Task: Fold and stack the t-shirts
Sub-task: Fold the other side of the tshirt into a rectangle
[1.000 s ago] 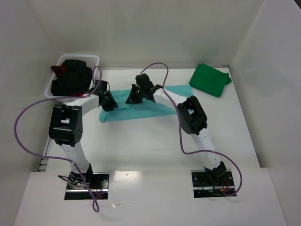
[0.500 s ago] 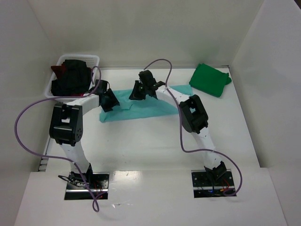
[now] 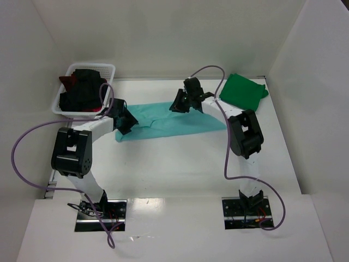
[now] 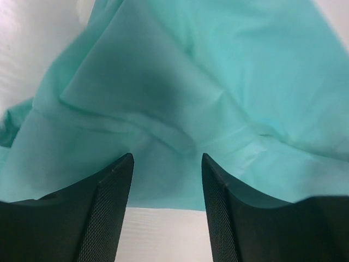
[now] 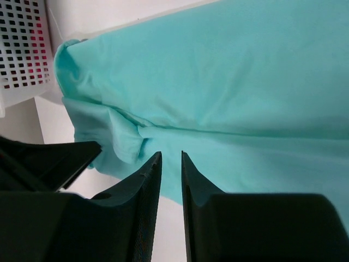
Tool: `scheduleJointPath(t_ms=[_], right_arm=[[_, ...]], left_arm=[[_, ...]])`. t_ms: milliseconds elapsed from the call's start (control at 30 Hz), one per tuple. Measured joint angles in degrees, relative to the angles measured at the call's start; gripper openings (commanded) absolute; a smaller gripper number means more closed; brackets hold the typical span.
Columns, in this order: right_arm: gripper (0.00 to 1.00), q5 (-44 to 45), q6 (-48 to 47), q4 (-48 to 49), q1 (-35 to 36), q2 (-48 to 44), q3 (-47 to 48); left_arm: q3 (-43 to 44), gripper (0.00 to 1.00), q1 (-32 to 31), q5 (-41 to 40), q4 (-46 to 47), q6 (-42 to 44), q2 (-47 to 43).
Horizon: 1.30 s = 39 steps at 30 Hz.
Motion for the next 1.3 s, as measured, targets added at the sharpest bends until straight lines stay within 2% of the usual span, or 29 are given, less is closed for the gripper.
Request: scheduleJointPath(t_ms=[133, 500, 833, 967, 1300], right_arm=[[0.27, 0.0, -0.8, 1.4, -0.7, -3.3, -4.1], [0.28, 0.4, -2.0, 2.2, -3.0, -10.0, -11.0], [0.29, 1.5, -2.1, 2.6, -3.5, -11.2, -12.8], [0.29, 1.6, -2.1, 2.6, -3.5, -11.4, -12.8], [0.3, 2.2, -2.0, 3.1, -3.8, -13.1, -14.5]], left_arm=[[-2.6, 0.58, -1.2, -0.4, 0.7, -3.5, 1.1], [-2.7, 0.51, -2.5, -2.6, 5.0, -10.4, 3.3], [-2.0, 0.48, -2.2, -4.1, 5.8, -12.1, 4.1], [-2.0, 0.43, -1.8, -4.3, 5.9, -12.2, 4.1], [-0.8, 0.43, -0.7, -4.3, 6.2, -12.2, 4.4]])
